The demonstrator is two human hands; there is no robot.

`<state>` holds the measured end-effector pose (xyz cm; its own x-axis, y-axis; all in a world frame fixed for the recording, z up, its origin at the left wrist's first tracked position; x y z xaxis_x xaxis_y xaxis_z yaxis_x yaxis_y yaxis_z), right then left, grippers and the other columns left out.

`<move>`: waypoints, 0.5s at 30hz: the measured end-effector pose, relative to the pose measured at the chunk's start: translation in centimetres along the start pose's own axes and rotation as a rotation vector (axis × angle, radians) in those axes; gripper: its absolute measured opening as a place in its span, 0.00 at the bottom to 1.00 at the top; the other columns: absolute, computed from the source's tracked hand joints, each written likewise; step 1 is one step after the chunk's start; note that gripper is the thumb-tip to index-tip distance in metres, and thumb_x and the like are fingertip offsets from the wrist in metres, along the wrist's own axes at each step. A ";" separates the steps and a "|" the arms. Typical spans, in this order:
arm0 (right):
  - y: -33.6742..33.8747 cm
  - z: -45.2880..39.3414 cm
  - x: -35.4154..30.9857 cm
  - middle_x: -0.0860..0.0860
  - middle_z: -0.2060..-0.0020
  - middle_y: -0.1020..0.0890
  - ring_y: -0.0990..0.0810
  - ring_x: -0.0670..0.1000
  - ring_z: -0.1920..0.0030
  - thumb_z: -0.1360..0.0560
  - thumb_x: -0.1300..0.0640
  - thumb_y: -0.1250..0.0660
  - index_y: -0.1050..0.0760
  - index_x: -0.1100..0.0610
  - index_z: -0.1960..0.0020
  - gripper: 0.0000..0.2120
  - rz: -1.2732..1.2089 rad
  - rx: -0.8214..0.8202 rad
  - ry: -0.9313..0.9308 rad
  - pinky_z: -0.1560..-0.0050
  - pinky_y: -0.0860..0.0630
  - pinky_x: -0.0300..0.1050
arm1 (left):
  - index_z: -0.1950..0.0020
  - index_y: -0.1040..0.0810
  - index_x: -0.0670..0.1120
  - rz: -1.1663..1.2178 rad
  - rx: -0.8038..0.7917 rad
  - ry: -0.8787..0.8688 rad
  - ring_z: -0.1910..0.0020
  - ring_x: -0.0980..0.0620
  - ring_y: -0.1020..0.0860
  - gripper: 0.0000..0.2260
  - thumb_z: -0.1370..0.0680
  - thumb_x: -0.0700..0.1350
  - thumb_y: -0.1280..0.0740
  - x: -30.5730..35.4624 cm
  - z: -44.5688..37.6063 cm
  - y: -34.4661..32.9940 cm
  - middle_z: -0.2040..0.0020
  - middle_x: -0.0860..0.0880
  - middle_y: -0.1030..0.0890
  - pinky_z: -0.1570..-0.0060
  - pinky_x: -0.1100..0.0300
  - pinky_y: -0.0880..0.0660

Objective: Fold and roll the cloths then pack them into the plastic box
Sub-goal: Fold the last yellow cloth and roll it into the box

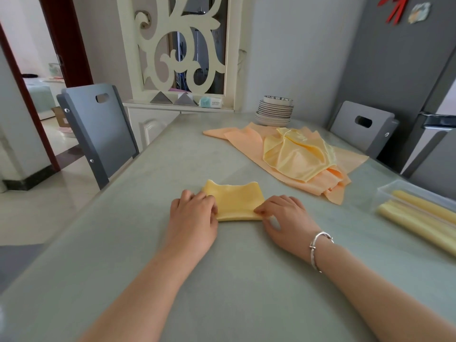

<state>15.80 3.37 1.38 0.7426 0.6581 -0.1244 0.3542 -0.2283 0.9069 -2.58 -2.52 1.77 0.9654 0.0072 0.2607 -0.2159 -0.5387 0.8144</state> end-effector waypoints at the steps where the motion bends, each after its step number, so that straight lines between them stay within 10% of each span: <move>1: 0.0 0.1 0.4 0.44 0.47 0.22 0.27 0.48 0.44 0.25 0.56 0.38 0.24 0.49 0.43 0.12 -0.064 -0.023 -0.044 0.37 0.37 0.41 | 0.51 0.24 0.53 0.008 -0.016 0.012 0.46 0.52 0.33 0.06 0.25 0.45 0.37 -0.2 0.0 0.1 0.50 0.58 0.23 0.51 0.60 0.41; 15: -0.2 0.3 1.2 0.44 0.56 0.24 0.30 0.47 0.50 0.25 0.58 0.38 0.25 0.48 0.52 0.06 -0.324 -0.059 -0.249 0.49 0.33 0.42 | 0.56 0.24 0.57 0.326 -0.159 0.327 0.44 0.48 0.27 0.02 0.25 0.49 0.33 -2.3 0.2 0.1 0.55 0.58 0.20 0.48 0.58 0.33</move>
<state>16.76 3.99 0.90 0.7152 0.4938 -0.4946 0.5646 0.0089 0.8253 -4.80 -2.81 1.16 0.7528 0.1372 0.6437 -0.5436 -0.4218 0.7257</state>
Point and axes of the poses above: each hand's wrist, its own z-axis away from the middle knuckle, its own y-axis out of the back of the hand, x = y × z, the point moved 4 cm from there along -z, towards the middle knuckle
